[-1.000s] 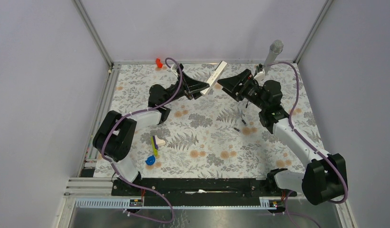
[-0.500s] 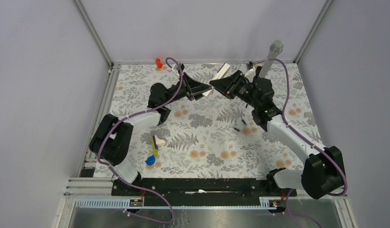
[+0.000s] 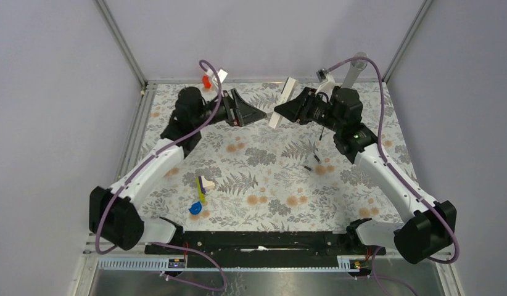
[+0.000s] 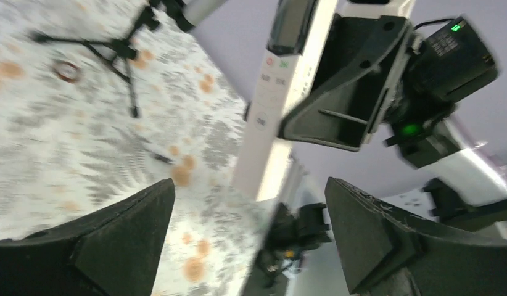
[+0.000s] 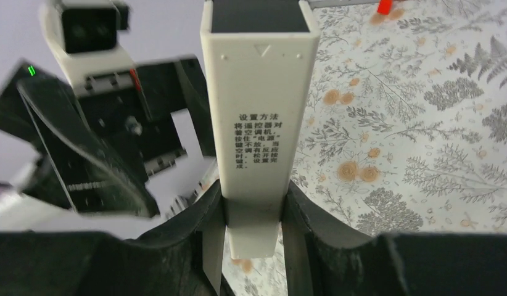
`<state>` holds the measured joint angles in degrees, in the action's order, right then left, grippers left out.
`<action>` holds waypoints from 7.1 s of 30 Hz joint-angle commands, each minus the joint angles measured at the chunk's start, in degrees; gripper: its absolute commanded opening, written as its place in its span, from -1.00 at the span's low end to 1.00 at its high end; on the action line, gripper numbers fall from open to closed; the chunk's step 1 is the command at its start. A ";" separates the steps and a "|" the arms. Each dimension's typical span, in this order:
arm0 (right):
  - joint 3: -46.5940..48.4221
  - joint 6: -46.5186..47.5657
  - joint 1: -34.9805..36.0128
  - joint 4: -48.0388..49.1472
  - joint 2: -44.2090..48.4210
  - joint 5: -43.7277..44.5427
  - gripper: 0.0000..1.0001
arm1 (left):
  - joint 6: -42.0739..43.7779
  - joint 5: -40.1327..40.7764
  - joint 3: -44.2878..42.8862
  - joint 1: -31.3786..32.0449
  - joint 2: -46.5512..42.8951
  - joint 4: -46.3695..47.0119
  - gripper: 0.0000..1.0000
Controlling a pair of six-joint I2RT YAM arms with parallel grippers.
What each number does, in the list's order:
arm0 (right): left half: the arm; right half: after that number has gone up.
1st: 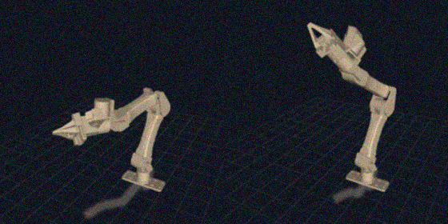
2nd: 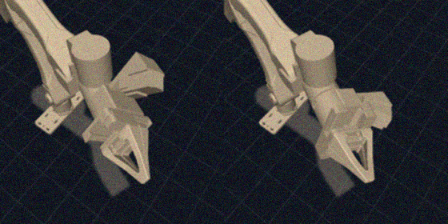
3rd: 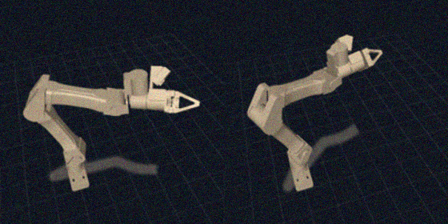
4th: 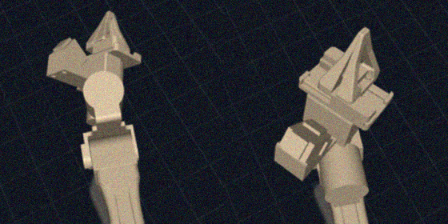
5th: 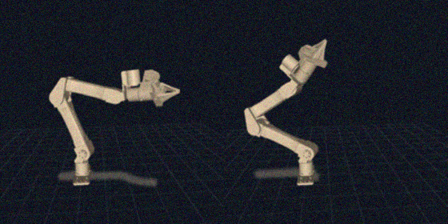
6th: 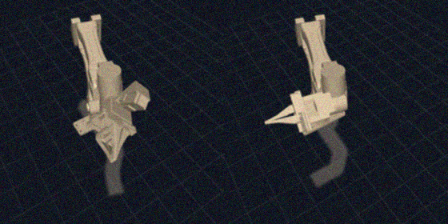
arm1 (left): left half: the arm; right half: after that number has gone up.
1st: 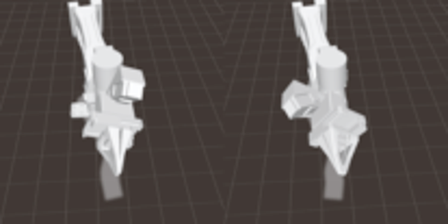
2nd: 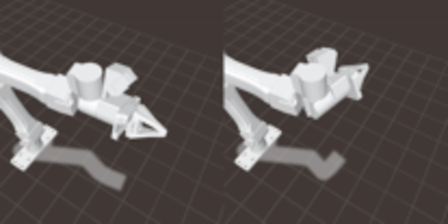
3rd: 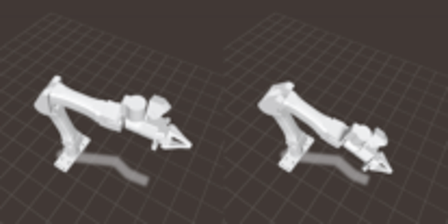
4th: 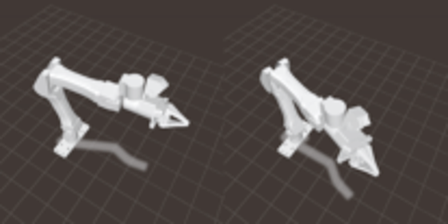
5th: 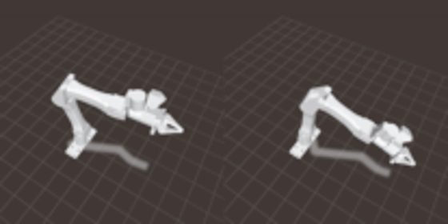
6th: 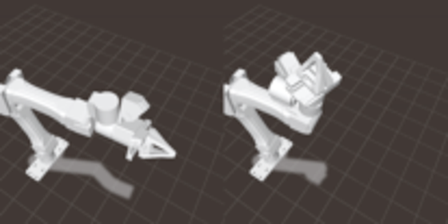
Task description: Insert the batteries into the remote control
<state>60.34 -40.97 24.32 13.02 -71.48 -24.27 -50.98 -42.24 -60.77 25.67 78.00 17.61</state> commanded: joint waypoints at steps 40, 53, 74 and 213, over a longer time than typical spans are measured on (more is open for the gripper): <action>22.43 46.43 15.15 -43.44 -8.16 -32.74 -1.00 | 62.22 -32.17 -33.30 -2.72 5.13 -73.71 0.16; 21.93 46.59 15.61 -41.75 -8.77 -31.00 -1.00 | 60.69 -30.46 -31.38 -1.68 3.33 -73.66 -0.13; 24.16 48.71 16.53 -45.65 -10.20 -29.08 -1.00 | 61.60 -29.82 -29.84 -1.41 1.56 -73.65 -0.36; 3.42 -40.05 3.13 15.59 -3.23 -17.77 -0.55 | 33.34 -23.87 -10.51 -18.27 -17.62 -6.99 -1.00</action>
<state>60.51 -80.34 28.01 27.86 -77.30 -40.16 -22.11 -67.16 -68.23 7.60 62.08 12.67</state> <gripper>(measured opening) 0.255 0.349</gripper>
